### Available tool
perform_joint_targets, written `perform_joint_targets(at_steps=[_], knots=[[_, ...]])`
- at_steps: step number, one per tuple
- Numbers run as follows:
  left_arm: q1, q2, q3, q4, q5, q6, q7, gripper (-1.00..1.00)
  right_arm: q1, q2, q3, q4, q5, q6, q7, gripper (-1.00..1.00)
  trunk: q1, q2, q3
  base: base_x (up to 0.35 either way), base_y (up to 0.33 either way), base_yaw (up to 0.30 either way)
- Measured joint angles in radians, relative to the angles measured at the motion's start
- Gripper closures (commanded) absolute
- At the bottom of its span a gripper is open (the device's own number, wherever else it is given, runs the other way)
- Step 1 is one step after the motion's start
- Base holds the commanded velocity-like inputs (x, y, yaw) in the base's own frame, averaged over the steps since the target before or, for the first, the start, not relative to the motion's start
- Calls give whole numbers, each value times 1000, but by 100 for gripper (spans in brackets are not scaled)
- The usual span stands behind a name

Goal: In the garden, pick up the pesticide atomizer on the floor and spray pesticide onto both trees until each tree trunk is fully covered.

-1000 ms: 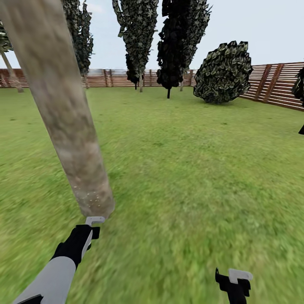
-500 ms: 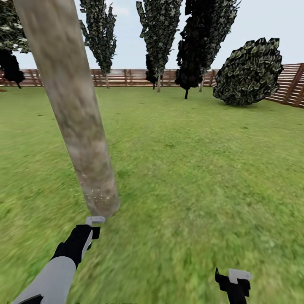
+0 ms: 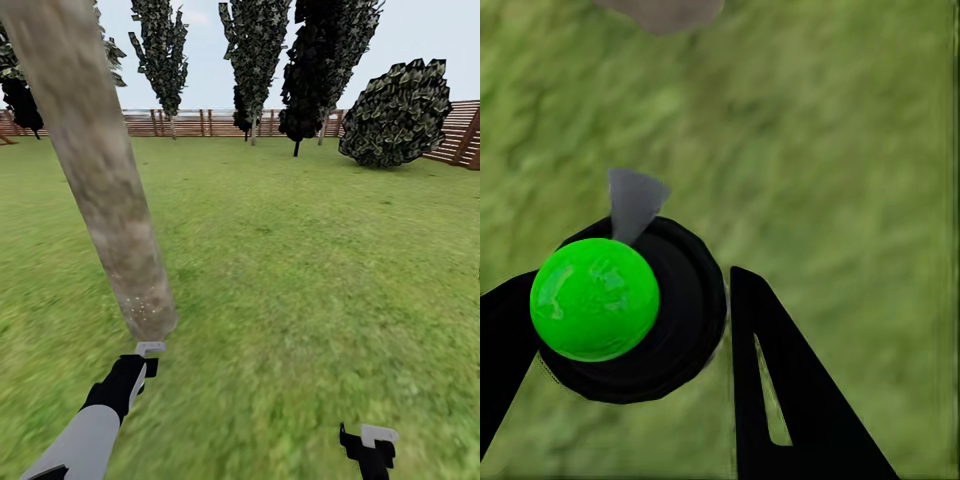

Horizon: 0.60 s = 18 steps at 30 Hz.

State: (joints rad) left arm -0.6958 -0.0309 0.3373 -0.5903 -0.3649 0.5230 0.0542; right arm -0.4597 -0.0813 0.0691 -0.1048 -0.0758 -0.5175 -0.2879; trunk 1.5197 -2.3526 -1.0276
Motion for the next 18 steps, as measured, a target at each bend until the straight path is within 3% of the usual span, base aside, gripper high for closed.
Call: perform_joint_targets(at_steps=[4,18], knots=[[0,0,0,-1,-1,1,0,100,0,0,0,0,0,0,0,-100,0,0,0,101,-264,151],[0,-1,1,5,4,0,-1,100,0,0,0,0,0,0,1,-100,0,0,0,208,-179,274]])
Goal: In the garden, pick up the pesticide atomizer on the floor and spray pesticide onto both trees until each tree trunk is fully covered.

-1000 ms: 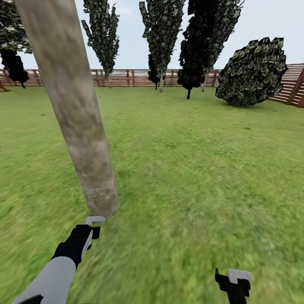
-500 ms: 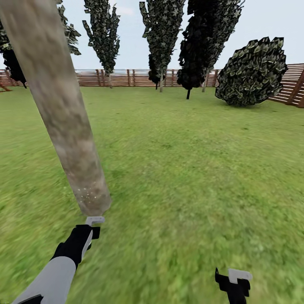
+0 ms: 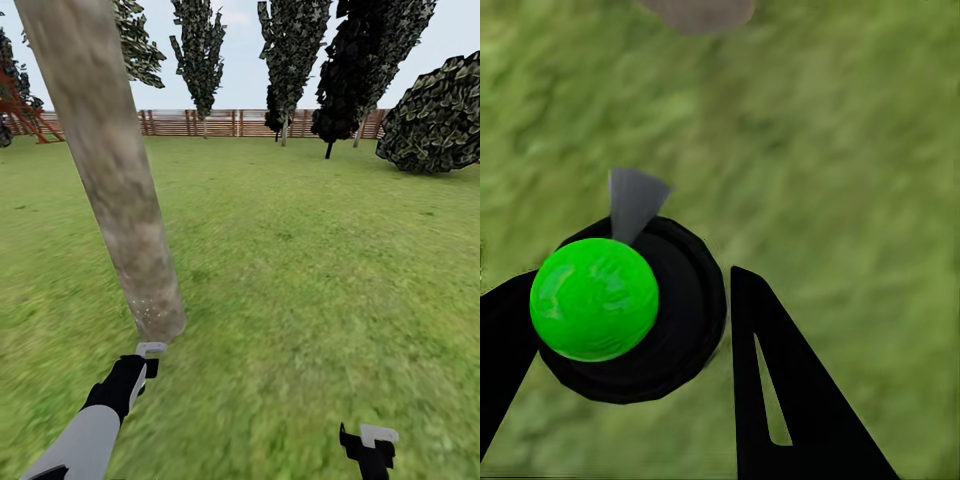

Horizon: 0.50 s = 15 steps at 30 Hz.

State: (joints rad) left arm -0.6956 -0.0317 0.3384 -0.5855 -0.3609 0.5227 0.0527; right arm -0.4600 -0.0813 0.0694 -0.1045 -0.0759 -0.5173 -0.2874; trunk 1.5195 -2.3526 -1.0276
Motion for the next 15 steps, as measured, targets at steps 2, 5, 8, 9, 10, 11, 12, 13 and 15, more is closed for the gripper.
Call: perform_joint_targets(at_steps=[2,5,8,9,10,11,12,13,15], knots=[[0,-4,-1,1,4,0,0,100,0,0,0,0,0,0,0,-100,0,0,0,33,-20,278],[-6,-15,-8,-16,37,5,-10,100,0,-1,-1,0,0,0,0,-100,0,0,0,7,-4,278],[-13,-21,-14,-26,42,14,-32,100,0,-1,0,0,0,0,0,-100,0,0,0,1,-1,278],[-18,-18,-22,-27,44,16,-59,100,0,-1,0,0,0,0,0,-100,0,0,0,0,0,278],[-28,-13,-37,-28,49,23,-97,100,0,-1,-1,0,0,0,0,-100,0,0,0,0,0,278],[-43,-6,-51,-29,47,38,-137,100,0,-1,0,0,1,0,0,-100,0,0,0,0,0,277],[-55,0,-58,-30,41,51,-160,100,0,-1,-1,0,0,0,0,-100,0,0,0,0,0,172],[-81,11,-70,-31,35,78,-189,100,0,-1,0,0,1,0,0,-100,0,0,0,0,0,88],[-134,8,-141,-31,39,112,-207,100,0,-1,0,0,0,0,0,-100,0,0,0,0,0,22]])
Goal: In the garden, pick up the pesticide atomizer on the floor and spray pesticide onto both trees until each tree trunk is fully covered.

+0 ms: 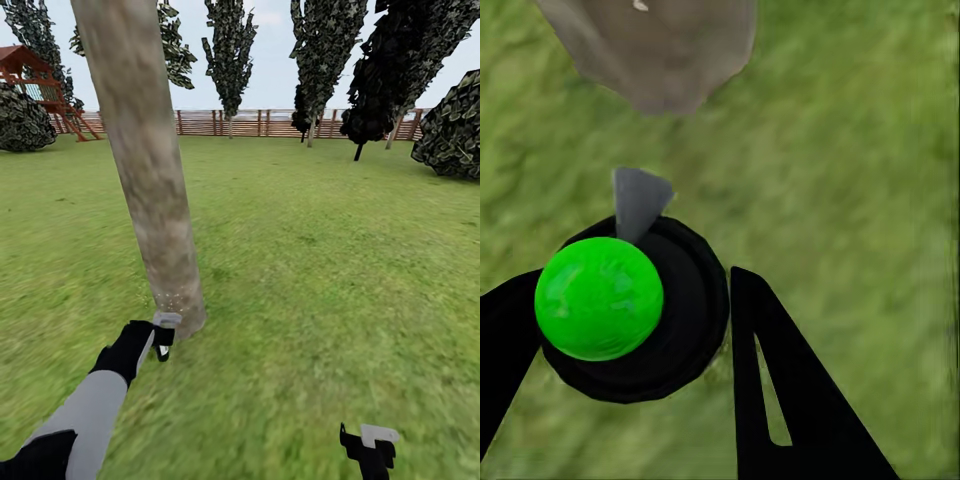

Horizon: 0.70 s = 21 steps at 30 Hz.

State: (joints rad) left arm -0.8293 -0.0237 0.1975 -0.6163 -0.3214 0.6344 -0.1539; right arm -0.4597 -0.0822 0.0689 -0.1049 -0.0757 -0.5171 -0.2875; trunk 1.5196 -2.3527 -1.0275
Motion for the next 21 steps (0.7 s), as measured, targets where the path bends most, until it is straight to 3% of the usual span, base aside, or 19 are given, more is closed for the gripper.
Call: perform_joint_targets(at_steps=[1,4,5,6,7,9,11,13,14,17,21], knots=[[-24,5,-37,0,-4,23,-2,100,0,0,0,0,0,0,0,-100,0,0,0,0,0,9],[-78,33,-73,1,-12,85,-34,100,0,0,0,0,0,0,0,-100,0,0,0,0,0,3],[-104,87,-82,2,11,104,-96,100,0,0,0,0,0,0,0,-100,0,0,0,0,0,0],[-116,131,-84,2,-24,102,-136,100,0,0,0,0,1,0,0,-100,0,0,0,0,0,0],[-122,138,-86,1,-5,107,-167,100,0,0,0,0,1,0,0,-100,0,0,0,0,0,0],[-127,137,-100,1,-3,110,-194,100,0,0,0,0,1,0,0,-100,0,0,0,0,0,0],[-129,126,-161,0,-6,129,-203,100,0,0,0,0,1,0,0,-100,0,0,0,0,0,0],[-139,133,-178,-4,-13,157,-205,100,0,0,0,0,1,0,0,-100,0,0,0,0,0,0],[-147,137,-181,-9,-12,171,-206,100,0,0,0,0,1,0,0,-100,0,0,0,0,0,0],[-183,185,-186,-19,-18,203,-212,100,0,0,0,0,1,0,0,-100,0,0,0,0,0,0],[-184,182,-190,-20,-6,209,-225,100,0,0,0,0,1,0,0,-100,0,0,0,0,0,0]])
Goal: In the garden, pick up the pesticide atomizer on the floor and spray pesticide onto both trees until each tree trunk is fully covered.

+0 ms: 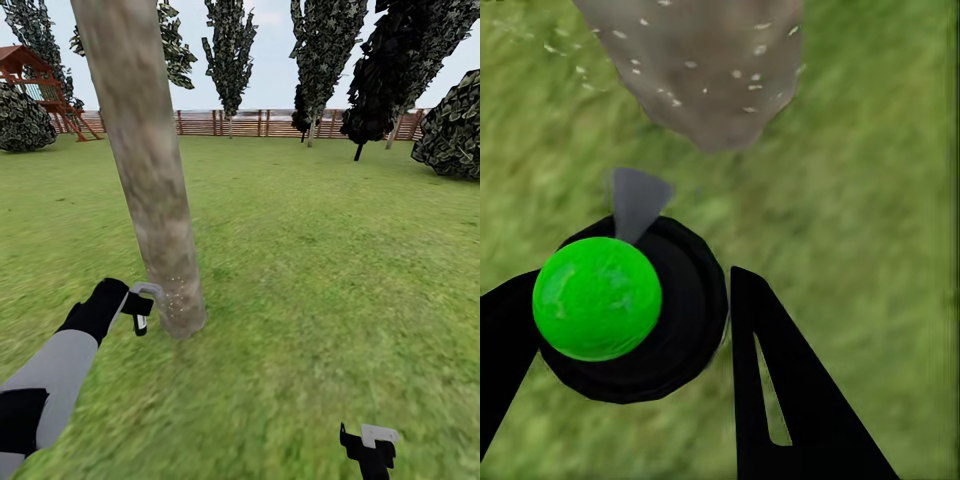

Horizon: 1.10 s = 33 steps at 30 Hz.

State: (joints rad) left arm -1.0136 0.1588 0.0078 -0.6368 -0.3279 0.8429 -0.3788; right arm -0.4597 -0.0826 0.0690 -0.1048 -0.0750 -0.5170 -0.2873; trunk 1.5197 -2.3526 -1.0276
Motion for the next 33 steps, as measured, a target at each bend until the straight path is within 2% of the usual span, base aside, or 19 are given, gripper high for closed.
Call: perform_joint_targets(at_steps=[2,4,7,11,14,15,17,20,22,24,33], knots=[[0,-18,-19,1,7,5,-2,100,0,0,0,0,0,0,0,-100,0,0,0,0,0,83],[-2,-35,-40,-2,3,37,-2,100,0,0,0,0,0,0,0,-100,0,0,0,0,0,220],[-3,-37,-49,-29,-2,82,-2,100,0,0,0,0,0,0,0,-100,0,0,0,0,0,262],[7,-5,-54,-35,-16,91,-1,100,0,0,0,0,0,0,0,-100,0,0,0,0,0,194],[14,51,-56,-35,-12,83,-2,100,0,0,0,0,0,0,0,-100,0,0,0,0,0,33],[14,54,-54,-38,-3,84,-3,100,0,0,0,0,0,0,0,-100,0,0,0,0,-16,7],[17,44,-58,-37,2,84,-3,100,0,0,0,0,-1,0,0,-100,0,0,0,46,-72,4],[20,-19,-88,-31,7,86,-1,100,0,0,0,0,0,0,0,-100,0,0,0,172,-171,1],[20,-37,-94,-31,-2,85,1,100,0,0,0,0,0,0,0,-100,0,0,0,206,-195,0],[19,-42,-97,-32,-6,87,1,100,0,0,0,0,0,0,0,-100,0,0,0,140,-235,0],[19,-33,-92,-39,-5,90,3,100,0,0,0,0,0,0,0,-100,0,0,0,-54,-275,0]])
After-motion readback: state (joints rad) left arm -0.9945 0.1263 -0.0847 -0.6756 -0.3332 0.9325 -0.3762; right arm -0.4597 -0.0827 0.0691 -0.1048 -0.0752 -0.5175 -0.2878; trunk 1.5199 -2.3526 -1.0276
